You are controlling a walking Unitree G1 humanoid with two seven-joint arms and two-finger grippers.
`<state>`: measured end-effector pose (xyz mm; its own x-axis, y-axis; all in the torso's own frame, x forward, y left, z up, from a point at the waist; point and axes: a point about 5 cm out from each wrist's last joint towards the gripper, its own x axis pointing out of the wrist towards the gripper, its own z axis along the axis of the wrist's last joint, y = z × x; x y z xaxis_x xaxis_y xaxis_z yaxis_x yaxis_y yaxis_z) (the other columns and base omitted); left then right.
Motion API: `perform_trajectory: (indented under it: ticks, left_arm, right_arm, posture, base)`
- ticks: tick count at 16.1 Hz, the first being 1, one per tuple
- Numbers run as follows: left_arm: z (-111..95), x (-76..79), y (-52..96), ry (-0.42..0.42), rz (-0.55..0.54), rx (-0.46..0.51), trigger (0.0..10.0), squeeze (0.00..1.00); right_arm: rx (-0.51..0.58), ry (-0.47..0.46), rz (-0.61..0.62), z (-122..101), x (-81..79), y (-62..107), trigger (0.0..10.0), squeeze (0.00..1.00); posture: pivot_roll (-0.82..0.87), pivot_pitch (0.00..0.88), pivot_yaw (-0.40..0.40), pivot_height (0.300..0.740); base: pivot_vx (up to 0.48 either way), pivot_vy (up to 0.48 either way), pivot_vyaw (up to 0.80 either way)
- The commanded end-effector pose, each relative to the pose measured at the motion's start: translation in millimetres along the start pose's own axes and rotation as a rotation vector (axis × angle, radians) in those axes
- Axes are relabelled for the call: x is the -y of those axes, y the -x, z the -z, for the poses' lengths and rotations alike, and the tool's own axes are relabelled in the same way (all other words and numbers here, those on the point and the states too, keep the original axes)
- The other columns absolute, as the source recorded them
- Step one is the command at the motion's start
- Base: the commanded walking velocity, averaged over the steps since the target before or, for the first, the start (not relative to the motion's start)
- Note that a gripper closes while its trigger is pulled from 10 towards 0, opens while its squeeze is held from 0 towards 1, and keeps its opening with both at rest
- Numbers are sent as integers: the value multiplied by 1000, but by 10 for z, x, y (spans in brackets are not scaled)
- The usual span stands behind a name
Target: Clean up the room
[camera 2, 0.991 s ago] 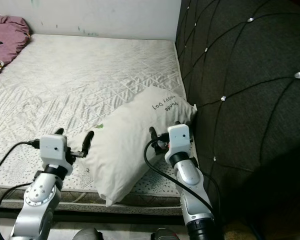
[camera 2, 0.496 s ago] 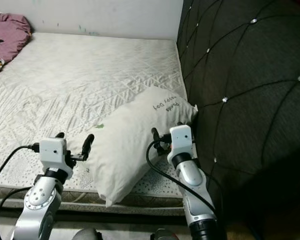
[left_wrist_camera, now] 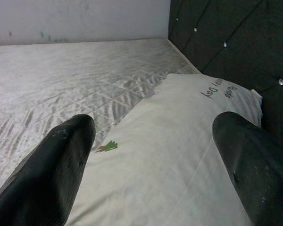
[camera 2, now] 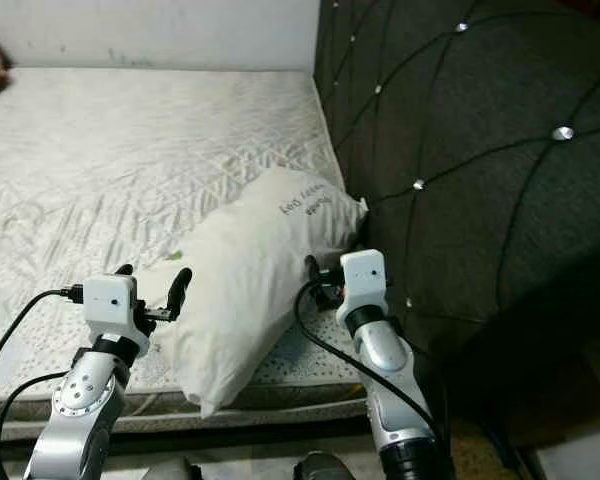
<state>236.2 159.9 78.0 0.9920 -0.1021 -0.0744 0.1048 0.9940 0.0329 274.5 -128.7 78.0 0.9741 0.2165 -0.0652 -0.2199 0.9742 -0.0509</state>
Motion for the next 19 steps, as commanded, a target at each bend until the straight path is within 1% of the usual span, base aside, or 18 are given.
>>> perform_trajectory:
  ticks: [1, 19]
  left_arm:
    - [-31, 7, 3, 8, 13, 8, 10000, 0]
    - [-26, 32, -19, 15, 30, 5, 10000, 0]
  right_arm:
    - [13, 4, 1, -44, 13, 4, 10000, 0]
    - [18, 9, -10, -52, 14, -6, 10000, 0]
  posture:
    - [-24, 31, -28, 740]
    - [-30, 25, -33, 740]
  base:
    - [0, 0, 0]
    - [0, 0, 0]
